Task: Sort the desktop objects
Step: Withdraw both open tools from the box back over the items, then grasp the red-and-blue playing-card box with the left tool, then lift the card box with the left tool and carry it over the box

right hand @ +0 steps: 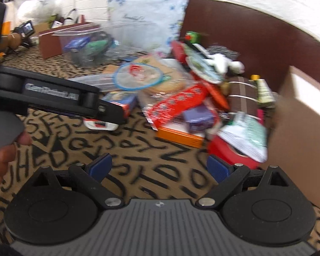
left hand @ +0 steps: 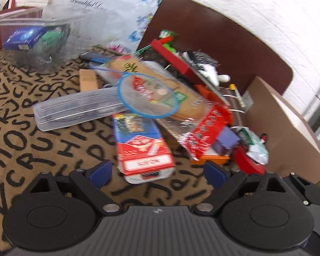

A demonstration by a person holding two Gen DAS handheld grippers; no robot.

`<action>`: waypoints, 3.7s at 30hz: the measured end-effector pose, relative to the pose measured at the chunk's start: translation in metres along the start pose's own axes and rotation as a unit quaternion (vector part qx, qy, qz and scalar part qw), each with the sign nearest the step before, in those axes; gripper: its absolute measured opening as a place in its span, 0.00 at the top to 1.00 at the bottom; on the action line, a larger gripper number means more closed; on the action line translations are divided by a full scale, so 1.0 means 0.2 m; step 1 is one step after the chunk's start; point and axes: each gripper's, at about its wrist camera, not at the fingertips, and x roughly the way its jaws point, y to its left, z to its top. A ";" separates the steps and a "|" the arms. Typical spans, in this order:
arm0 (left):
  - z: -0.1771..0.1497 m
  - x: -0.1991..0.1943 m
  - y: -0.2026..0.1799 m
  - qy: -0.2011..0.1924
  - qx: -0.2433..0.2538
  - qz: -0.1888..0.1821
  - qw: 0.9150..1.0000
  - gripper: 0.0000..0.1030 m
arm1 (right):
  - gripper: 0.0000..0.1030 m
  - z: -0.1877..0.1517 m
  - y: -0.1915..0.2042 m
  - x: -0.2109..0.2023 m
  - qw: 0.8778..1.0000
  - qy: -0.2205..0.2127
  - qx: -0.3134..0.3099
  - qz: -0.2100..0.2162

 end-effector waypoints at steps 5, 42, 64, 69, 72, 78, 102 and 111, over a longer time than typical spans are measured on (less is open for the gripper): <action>0.06 0.08 0.08 0.016 -0.014 -0.009 1.000 0.11 | 0.11 0.05 0.06 0.13 0.999 -0.002 -0.014 0.043; -0.17 0.04 -0.22 0.104 0.098 -0.112 0.983 0.30 | 0.63 -0.16 0.05 -0.11 0.993 0.028 -0.062 0.093; -0.18 0.07 -0.25 0.093 0.080 -0.085 0.989 0.38 | 0.51 -0.19 0.02 -0.09 0.996 0.018 -0.037 0.075; -0.17 0.00 -0.31 0.068 0.096 -0.075 0.990 0.48 | 0.54 -0.19 0.03 -0.15 0.997 0.012 -0.046 0.066; -0.14 -0.02 -0.34 0.057 0.097 -0.081 0.990 0.49 | 0.55 -0.18 0.02 -0.20 0.997 -0.004 -0.044 0.067; -0.11 -0.05 -0.39 0.046 0.107 -0.088 0.989 0.49 | 0.55 -0.15 -0.01 -0.27 0.998 -0.026 -0.036 0.053; -0.23 0.16 -0.52 0.136 0.135 -0.106 0.976 0.42 | 0.26 -0.34 -0.16 -0.26 0.999 0.038 0.010 0.031; -0.22 0.09 -0.59 0.116 0.144 -0.121 0.975 0.52 | 0.34 -0.32 -0.18 -0.26 0.999 0.033 0.028 0.023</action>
